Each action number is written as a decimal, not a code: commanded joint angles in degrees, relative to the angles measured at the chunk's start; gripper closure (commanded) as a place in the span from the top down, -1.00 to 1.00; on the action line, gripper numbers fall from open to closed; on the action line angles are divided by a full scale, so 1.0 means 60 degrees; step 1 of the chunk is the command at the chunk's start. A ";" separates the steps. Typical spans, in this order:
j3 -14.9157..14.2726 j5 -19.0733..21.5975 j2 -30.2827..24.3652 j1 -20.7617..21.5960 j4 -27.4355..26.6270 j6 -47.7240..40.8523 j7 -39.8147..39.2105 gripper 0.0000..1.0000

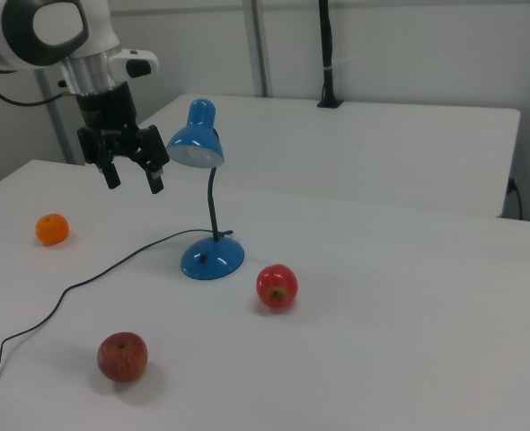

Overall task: Turn on desk lamp
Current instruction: 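Move the gripper toward the blue lamp's base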

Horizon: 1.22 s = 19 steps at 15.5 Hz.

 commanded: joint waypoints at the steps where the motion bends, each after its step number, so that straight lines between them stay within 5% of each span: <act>1: -0.0020 -0.0098 -0.0131 -0.0015 0.0049 -0.0443 0.0054 1.00; 9: -0.0020 -0.0069 -0.0116 -0.0088 0.0049 -0.0400 0.0039 0.90; 12: -0.0020 -0.0025 -0.0116 -0.0103 0.0063 -0.0386 -0.0297 0.29; 16: -0.0020 -0.0010 -0.0102 -0.0089 0.0064 -0.0357 -0.0401 -0.97; 19: -0.0020 -0.0010 -0.0087 -0.0089 0.0049 -0.0342 -0.0575 -1.00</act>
